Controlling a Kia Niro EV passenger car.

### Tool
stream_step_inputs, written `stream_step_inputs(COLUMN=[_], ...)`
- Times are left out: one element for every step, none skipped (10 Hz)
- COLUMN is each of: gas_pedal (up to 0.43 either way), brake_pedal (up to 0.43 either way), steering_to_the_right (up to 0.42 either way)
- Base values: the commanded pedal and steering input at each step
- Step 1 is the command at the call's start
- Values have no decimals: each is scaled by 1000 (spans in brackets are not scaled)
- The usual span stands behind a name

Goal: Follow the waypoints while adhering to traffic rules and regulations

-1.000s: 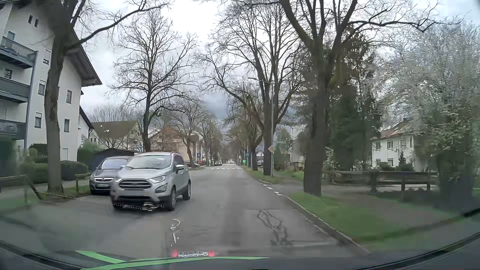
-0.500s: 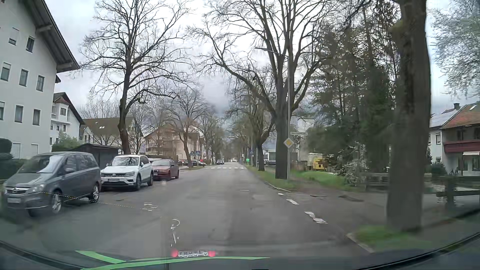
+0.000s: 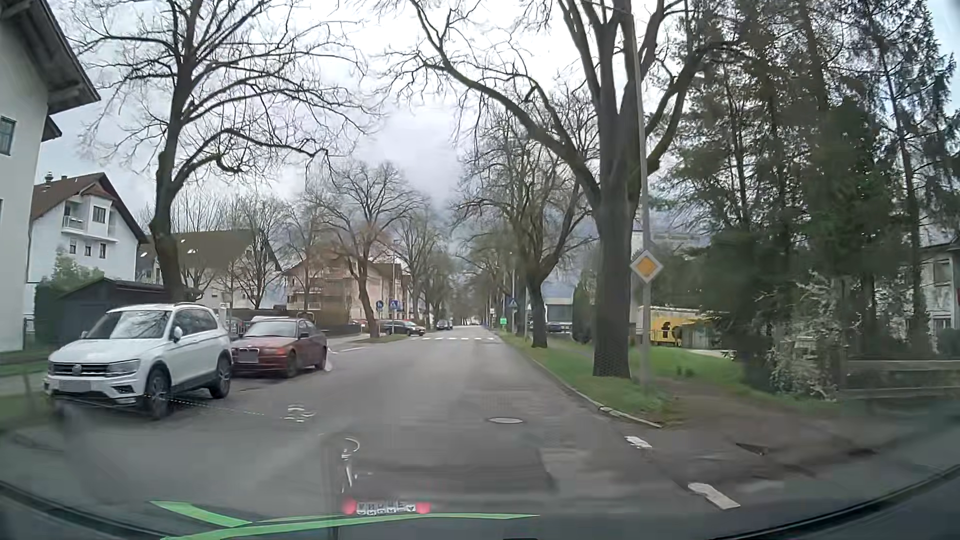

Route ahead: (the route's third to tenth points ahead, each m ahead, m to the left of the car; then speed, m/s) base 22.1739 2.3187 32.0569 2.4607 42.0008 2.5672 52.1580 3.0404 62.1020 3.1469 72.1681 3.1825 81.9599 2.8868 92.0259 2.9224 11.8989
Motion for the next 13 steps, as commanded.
stream_step_inputs(gas_pedal=[98, 98, 98, 98, 98, 98, 98, 110, 110, 110, 110, 110, 110], brake_pedal=[0, 0, 0, 0, 0, 0, 0, 0, 0, 0, 0, 0, 0], steering_to_the_right=[-4, -4, -2, 0, 1, 3, 4, 4, 5, 4, 4, 4, 3])
